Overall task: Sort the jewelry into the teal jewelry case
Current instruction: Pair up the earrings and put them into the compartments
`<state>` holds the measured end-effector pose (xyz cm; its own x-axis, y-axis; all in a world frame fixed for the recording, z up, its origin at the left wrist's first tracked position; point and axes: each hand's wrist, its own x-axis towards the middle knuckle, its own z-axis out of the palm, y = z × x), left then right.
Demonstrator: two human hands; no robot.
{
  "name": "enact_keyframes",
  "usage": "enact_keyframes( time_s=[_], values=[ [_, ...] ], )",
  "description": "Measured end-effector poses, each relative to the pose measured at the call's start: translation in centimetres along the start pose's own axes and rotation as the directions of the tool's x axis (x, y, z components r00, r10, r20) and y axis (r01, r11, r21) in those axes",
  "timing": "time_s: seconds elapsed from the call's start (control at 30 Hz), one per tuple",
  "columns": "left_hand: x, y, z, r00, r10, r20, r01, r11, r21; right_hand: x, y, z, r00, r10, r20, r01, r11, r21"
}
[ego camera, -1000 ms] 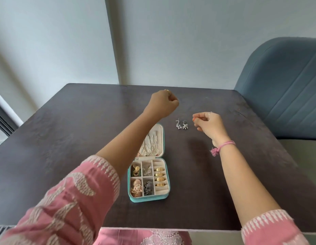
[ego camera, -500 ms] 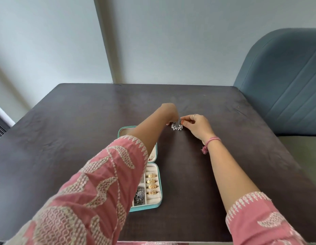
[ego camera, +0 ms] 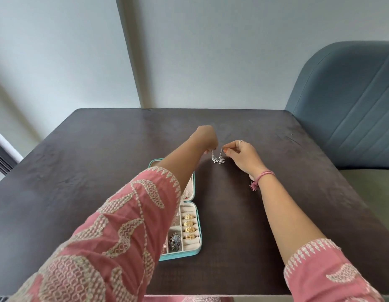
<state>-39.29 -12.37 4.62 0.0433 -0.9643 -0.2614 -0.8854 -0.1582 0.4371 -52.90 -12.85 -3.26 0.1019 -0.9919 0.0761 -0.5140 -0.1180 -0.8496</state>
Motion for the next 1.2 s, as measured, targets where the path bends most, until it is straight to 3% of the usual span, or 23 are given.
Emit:
enact_keyframes(
  time_s=[0.1,0.27,0.5,1.0,1.2],
  values=[
    [0.0,-0.4,-1.4,0.998,0.052,-0.024,-0.052,0.999,0.01,-0.5,-1.1,-0.4,0.999,-0.014,-0.045,0.015,0.999,0.038],
    [-1.5,-1.3,-3.1,0.983,0.109,-0.147,-0.137,0.97,-0.199,-1.6,-3.7,-1.3,0.983,-0.119,-0.138,0.117,0.993,-0.019],
    [-5.1,-1.8,-5.7,0.96,0.154,-0.234,-0.242,0.877,-0.416,-3.8,-8.3,-3.3,0.966,-0.206,-0.157,0.204,0.979,-0.031],
    [-13.7,-4.4,-8.0,0.929,0.257,-0.265,-0.366,0.743,-0.561,-9.8,-13.7,-4.5,0.952,-0.304,-0.036,0.306,0.936,0.177],
    [-16.2,-6.6,-7.3,0.94,0.252,-0.228,-0.34,0.699,-0.629,-12.0,-14.0,-3.9,0.977,-0.211,0.039,0.189,0.933,0.307]
  ],
)
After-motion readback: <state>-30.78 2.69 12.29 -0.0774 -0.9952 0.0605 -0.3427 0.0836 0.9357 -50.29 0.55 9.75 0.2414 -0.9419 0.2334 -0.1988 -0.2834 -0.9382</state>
